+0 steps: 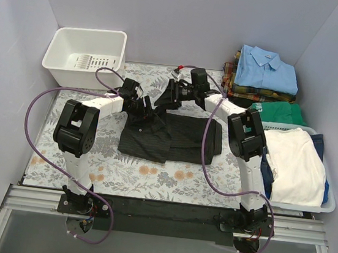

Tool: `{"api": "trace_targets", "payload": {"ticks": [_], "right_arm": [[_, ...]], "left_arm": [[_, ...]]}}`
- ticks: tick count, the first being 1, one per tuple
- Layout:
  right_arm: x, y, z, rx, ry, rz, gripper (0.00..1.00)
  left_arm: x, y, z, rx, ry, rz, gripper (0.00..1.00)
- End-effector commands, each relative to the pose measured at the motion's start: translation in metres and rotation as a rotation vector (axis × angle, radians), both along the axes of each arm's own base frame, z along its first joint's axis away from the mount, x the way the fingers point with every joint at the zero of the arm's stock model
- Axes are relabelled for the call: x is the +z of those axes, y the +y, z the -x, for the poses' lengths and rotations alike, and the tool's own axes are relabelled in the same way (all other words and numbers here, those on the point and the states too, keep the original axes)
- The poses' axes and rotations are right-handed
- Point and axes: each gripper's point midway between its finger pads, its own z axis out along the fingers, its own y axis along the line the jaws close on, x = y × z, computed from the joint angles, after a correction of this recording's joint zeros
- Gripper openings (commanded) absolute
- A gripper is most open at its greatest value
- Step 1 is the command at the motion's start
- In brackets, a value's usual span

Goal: Fold and stack the long sleeve shirts
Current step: Fold the shirt

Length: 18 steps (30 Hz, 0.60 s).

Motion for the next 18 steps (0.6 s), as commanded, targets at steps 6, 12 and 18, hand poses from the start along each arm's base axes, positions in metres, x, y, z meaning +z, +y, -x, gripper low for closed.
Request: {"api": "trace_targets", "payload": {"ticks": [6,12,18], "right_arm": [[0.047,-0.052,-0.009,-0.235,-0.273,0.044,0.59],[0.034,-0.093,-0.019,-0.34,-0.354,0.28,0.59],[0.017,-0.107,-0.005,-0.323,-0.322,0.41,0.57]], "left_arm": [[-0.01,0.006,0.005,-0.006,0.025,-0.044,0.64],[0.035,-0.007,-0.013,-0.026,-0.08,0.027,0.64],[0.105,-0.024,-0.01,-0.098,-0.24,0.111,0.66]]}}
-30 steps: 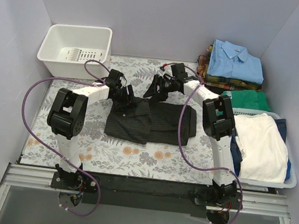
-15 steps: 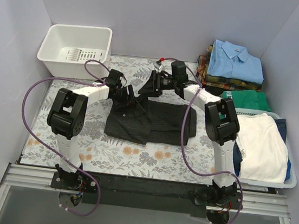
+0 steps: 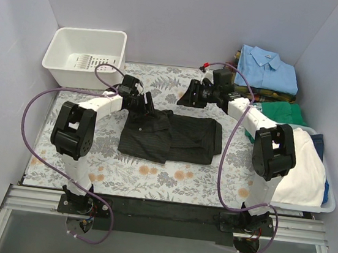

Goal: Fold and stack the long sleeve shirts
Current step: Fold the shirt

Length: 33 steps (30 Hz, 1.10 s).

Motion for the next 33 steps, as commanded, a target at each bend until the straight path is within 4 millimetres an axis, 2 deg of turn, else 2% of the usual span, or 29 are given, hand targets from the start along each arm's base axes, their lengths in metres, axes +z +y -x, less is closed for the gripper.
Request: {"api": "trace_targets", "payload": {"ticks": [1,3,7,9,11,12,14,15,18,23,26,31,33], "right_arm": [[-0.006,-0.015,0.01,-0.01,-0.013,0.139,0.57],[-0.009,-0.017,0.015,-0.009,0.004,0.166,0.57],[0.001,-0.007,0.026,0.053,-0.045,0.198,0.55],[0.009,0.007,0.038,0.107,-0.071,0.217,0.51],[0.017,0.019,0.045,0.153,-0.116,0.231,0.49],[0.018,0.029,0.054,0.18,-0.123,0.24,0.49],[0.02,0.039,0.062,0.211,-0.137,0.241,0.46],[0.021,0.047,0.068,0.231,-0.144,0.239,0.45],[0.013,0.059,0.077,0.27,-0.113,0.228,0.4],[-0.022,0.068,0.076,0.279,-0.008,0.24,0.31],[-0.045,0.064,0.073,0.247,0.055,0.291,0.24],[-0.083,0.051,0.069,0.21,0.144,0.362,0.21],[-0.091,0.048,0.067,0.201,0.163,0.376,0.2]], "left_arm": [[0.085,-0.023,-0.001,-0.089,-0.198,0.101,0.66],[0.089,-0.029,0.01,-0.116,-0.203,0.111,0.66],[0.077,-0.017,0.024,-0.048,-0.172,0.064,0.65],[0.074,0.007,0.017,0.071,-0.175,-0.023,0.68],[0.078,0.021,0.013,0.129,-0.177,-0.035,0.68],[0.077,0.035,0.011,0.177,-0.155,-0.043,0.68],[0.075,0.05,0.011,0.209,-0.148,-0.058,0.68],[0.07,0.066,0.012,0.248,-0.13,-0.09,0.68],[0.058,0.082,0.019,0.246,-0.094,-0.11,0.69],[0.032,0.088,0.034,0.227,-0.024,-0.14,0.69],[0.02,0.087,0.044,0.218,0.008,-0.125,0.69],[-0.004,0.091,0.062,0.216,0.063,-0.143,0.69],[-0.007,0.097,0.062,0.237,0.061,-0.157,0.69]]}}
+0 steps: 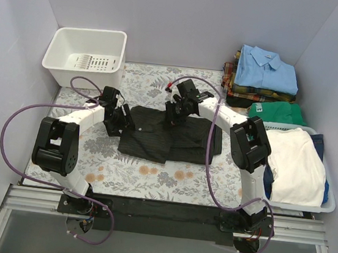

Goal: Fold and stack the long sleeve shirts
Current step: Fold the shirt

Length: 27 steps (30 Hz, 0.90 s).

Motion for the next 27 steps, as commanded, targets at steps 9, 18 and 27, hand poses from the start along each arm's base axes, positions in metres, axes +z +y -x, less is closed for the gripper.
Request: {"api": "trace_targets", "payload": {"ticks": [9,18,27], "right_arm": [[-0.052,-0.026,-0.018,-0.124,0.15,0.123,0.16],[-0.063,-0.035,-0.006,-0.134,0.209,0.139,0.15],[-0.059,-0.026,-0.006,-0.123,0.239,0.1,0.15]], "left_arm": [[0.022,0.021,-0.015,0.056,-0.125,-0.036,0.72],[0.026,-0.011,-0.025,-0.104,-0.171,0.11,0.74],[-0.019,0.002,-0.034,-0.018,-0.099,0.075,0.69]]}}
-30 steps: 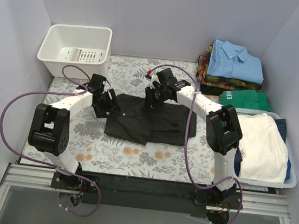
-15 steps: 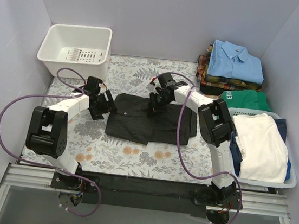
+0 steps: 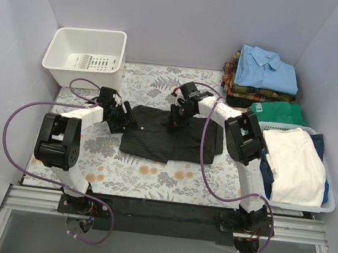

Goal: Fold and stack the long sleeve shirts
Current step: Fold the shirt

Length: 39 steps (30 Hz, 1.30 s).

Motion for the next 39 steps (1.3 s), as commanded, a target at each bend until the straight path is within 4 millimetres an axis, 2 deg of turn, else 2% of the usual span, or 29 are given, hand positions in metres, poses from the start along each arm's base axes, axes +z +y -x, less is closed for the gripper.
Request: {"api": "trace_targets", "payload": {"ticks": [1,4,8,9,12,13,15,18,19,20,21,22,25,26,29,32,34,36,37,38,39], "right_arm": [[-0.012,-0.007,0.007,-0.01,0.06,0.033,0.15],[-0.015,-0.01,0.01,-0.011,0.072,0.046,0.15],[-0.016,-0.011,0.011,-0.011,0.075,0.054,0.15],[-0.017,-0.011,0.011,-0.009,0.076,0.054,0.15],[-0.016,-0.011,0.01,-0.012,0.077,0.057,0.15],[-0.015,-0.01,0.009,-0.01,0.074,0.054,0.15],[-0.016,-0.01,0.009,-0.011,0.076,0.059,0.15],[-0.014,-0.011,0.008,-0.012,0.076,0.063,0.15],[-0.013,-0.012,0.008,-0.002,0.065,0.064,0.15],[-0.011,-0.013,0.006,-0.002,0.053,0.071,0.16],[-0.002,-0.013,0.003,-0.003,0.024,0.07,0.16],[0.001,-0.016,0.0,-0.009,0.006,0.082,0.18],[0.021,-0.028,-0.011,-0.037,-0.085,0.135,0.23],[0.024,-0.034,-0.016,-0.054,-0.113,0.163,0.24],[0.037,-0.047,-0.021,-0.094,-0.153,0.199,0.28],[0.055,-0.05,-0.027,-0.125,-0.201,0.204,0.31],[0.079,-0.043,-0.036,-0.133,-0.255,0.161,0.34],[0.1,-0.03,-0.042,-0.112,-0.311,0.107,0.36],[0.117,-0.021,-0.049,-0.1,-0.355,0.068,0.38],[0.126,-0.01,-0.049,-0.078,-0.365,0.023,0.39],[0.128,-0.003,-0.053,-0.069,-0.368,-0.003,0.39]], "left_arm": [[-0.009,0.011,-0.018,0.051,-0.021,-0.021,0.68],[-0.006,0.02,-0.026,0.071,-0.045,-0.036,0.68],[-0.014,0.018,-0.027,0.016,-0.054,-0.032,0.68],[-0.02,0.014,-0.023,-0.003,-0.037,-0.009,0.65],[-0.025,0.003,-0.017,-0.031,-0.012,0.057,0.48],[-0.023,-0.003,-0.015,-0.039,-0.008,0.091,0.26],[-0.023,-0.005,-0.012,-0.023,-0.001,0.113,0.02],[-0.016,-0.004,-0.014,-0.023,-0.015,0.107,0.0],[-0.003,-0.003,-0.023,-0.022,-0.049,0.101,0.0],[0.001,0.001,-0.024,-0.011,-0.047,0.072,0.0],[0.008,0.004,-0.028,-0.008,-0.065,0.057,0.0],[0.024,0.006,-0.038,-0.001,-0.104,0.042,0.0],[0.053,0.016,-0.044,0.025,-0.153,-0.015,0.0],[0.068,0.019,-0.047,0.03,-0.183,-0.026,0.0],[0.084,0.021,-0.049,0.019,-0.209,-0.046,0.0],[0.087,0.019,-0.046,0.003,-0.205,-0.037,0.0],[0.087,0.016,-0.044,-0.008,-0.201,-0.022,0.0],[0.085,0.015,-0.043,-0.015,-0.195,-0.018,0.0],[0.084,0.015,-0.043,-0.016,-0.192,-0.016,0.0],[0.084,0.014,-0.043,-0.015,-0.19,-0.015,0.0],[0.084,0.014,-0.043,-0.018,-0.191,-0.015,0.0]]}}
